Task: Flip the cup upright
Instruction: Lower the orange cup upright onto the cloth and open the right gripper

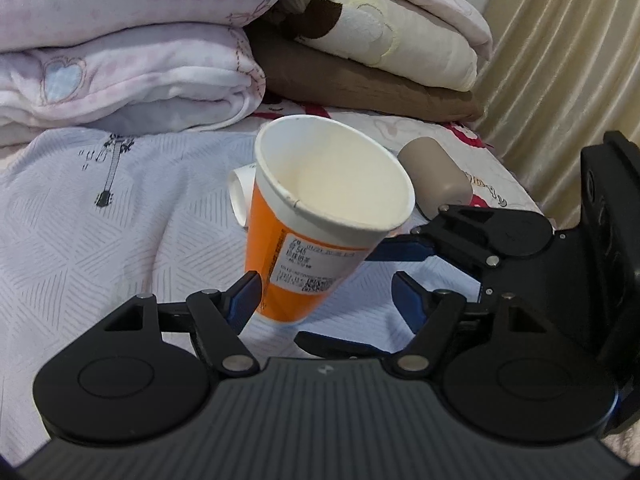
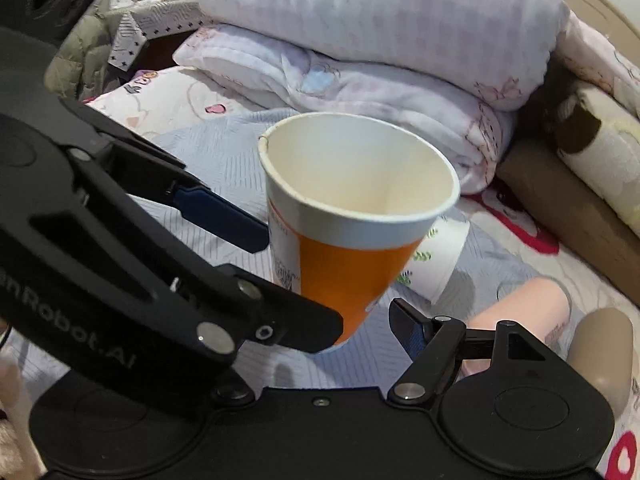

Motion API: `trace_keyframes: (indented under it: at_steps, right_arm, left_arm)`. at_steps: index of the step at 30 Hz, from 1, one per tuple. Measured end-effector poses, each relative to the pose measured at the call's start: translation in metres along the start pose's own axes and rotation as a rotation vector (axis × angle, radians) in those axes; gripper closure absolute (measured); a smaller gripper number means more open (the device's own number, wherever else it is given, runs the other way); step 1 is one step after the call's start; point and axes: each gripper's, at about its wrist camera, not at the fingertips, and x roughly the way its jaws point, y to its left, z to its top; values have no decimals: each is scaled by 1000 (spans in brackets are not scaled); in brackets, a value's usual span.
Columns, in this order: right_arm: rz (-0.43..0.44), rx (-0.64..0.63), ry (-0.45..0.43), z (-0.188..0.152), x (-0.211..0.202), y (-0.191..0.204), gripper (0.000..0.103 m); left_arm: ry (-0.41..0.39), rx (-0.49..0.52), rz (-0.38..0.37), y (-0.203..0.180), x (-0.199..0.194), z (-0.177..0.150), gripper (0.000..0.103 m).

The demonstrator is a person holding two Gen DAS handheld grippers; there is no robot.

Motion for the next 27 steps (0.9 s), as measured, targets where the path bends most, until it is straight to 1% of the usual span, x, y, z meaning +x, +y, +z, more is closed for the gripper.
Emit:
trace_keyframes:
  at_steps: [4,7,9,12,15,18,23,27]
  right_arm:
    - [-1,35,48,0,-6,5,24]
    - [34,106,74,1,-18,5,25]
    - [43,134,70,1,-31,7,24]
    - [41,141,66,-1,-50,13,24]
    - [12,152,69,-4,-71,18,24]
    - [13,177,18,-8,-106,25,24]
    - [-29,229,-53,-13,-162,31,24]
    - [-75,271,-116,-13,-199,32,21]
  left_arm:
    - [22,-13,26,-2,-9,0,32]
    - [80,-52,45,-2,-20,-2,32]
    - [101,-71,55,-3,-30,-3,31]
    - [105,-63,111,-10,-46,2,31]
    - [109,-53,162,-17,-63,8,30]
    - [115,-2,239,-31,-82,13,30]
    - [94,30,281,-48,-115,19,23]
    - [93,77,377,-66,-132,14,20]
